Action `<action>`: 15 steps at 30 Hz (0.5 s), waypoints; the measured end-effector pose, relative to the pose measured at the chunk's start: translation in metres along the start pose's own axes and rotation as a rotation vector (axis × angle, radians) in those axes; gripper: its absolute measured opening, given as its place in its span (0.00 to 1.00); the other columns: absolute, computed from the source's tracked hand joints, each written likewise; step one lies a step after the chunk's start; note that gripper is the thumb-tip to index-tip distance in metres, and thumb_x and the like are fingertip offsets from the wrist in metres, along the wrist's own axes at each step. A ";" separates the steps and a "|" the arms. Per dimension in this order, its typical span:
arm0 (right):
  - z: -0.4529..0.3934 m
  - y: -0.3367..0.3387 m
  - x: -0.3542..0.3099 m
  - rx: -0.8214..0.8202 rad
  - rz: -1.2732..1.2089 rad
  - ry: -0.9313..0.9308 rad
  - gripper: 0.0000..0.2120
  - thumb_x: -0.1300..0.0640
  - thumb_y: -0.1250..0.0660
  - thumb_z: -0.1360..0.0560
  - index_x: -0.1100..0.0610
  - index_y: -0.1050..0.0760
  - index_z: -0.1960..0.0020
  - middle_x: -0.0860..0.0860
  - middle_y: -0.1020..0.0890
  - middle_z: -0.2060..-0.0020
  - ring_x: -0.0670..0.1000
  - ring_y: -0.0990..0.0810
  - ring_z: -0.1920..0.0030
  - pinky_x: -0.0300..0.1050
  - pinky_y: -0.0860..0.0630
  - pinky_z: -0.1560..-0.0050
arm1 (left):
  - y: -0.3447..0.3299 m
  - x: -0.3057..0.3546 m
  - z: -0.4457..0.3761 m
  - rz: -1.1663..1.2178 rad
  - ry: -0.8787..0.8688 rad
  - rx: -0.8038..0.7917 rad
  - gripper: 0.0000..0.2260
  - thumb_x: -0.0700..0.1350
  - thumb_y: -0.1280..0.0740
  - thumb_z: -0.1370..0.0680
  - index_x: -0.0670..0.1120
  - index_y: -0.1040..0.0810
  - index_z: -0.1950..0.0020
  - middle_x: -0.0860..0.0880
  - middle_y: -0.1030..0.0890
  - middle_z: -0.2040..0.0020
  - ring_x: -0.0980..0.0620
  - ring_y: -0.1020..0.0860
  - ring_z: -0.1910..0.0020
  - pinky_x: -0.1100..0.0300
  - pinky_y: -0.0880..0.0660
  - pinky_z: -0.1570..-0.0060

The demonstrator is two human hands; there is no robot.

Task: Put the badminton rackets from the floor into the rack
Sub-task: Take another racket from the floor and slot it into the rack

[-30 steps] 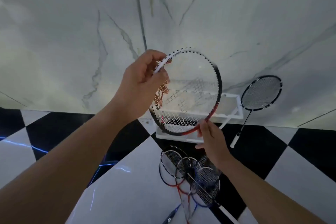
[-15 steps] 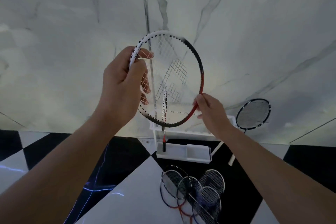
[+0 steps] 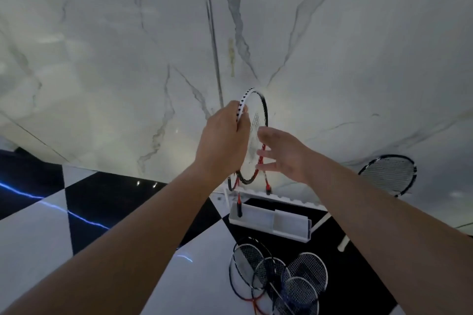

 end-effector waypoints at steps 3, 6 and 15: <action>-0.018 0.002 0.002 -0.028 -0.093 -0.025 0.23 0.52 0.37 0.17 0.52 0.34 0.23 0.49 0.34 0.23 0.60 0.33 0.25 0.63 0.25 0.32 | -0.033 -0.025 -0.013 -0.021 0.066 -0.113 0.12 0.50 0.43 0.13 0.45 0.25 0.51 0.49 0.22 0.62 0.51 0.24 0.66 0.52 0.23 0.63; -0.039 0.005 0.011 -0.002 -0.095 -0.040 0.24 0.48 0.38 0.17 0.50 0.35 0.22 0.48 0.32 0.24 0.57 0.30 0.28 0.61 0.23 0.34 | -0.056 -0.051 -0.028 -0.038 0.102 -0.230 0.11 0.49 0.41 0.14 0.44 0.23 0.44 0.46 0.20 0.58 0.48 0.21 0.63 0.55 0.25 0.64; -0.085 0.013 0.046 0.022 -0.189 -0.091 0.23 0.39 0.44 0.18 0.51 0.23 0.33 0.49 0.21 0.33 0.56 0.22 0.34 0.62 0.26 0.32 | -0.089 -0.101 -0.042 -0.052 0.152 -0.493 0.10 0.47 0.45 0.13 0.44 0.26 0.43 0.48 0.22 0.59 0.55 0.25 0.69 0.66 0.30 0.76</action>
Point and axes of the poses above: each hand's wrist, its own z-axis away from the middle knuckle, its own y-axis out of the back of the hand, x = y × z, the point moved 2 cm from there along -z, towards the middle knuckle
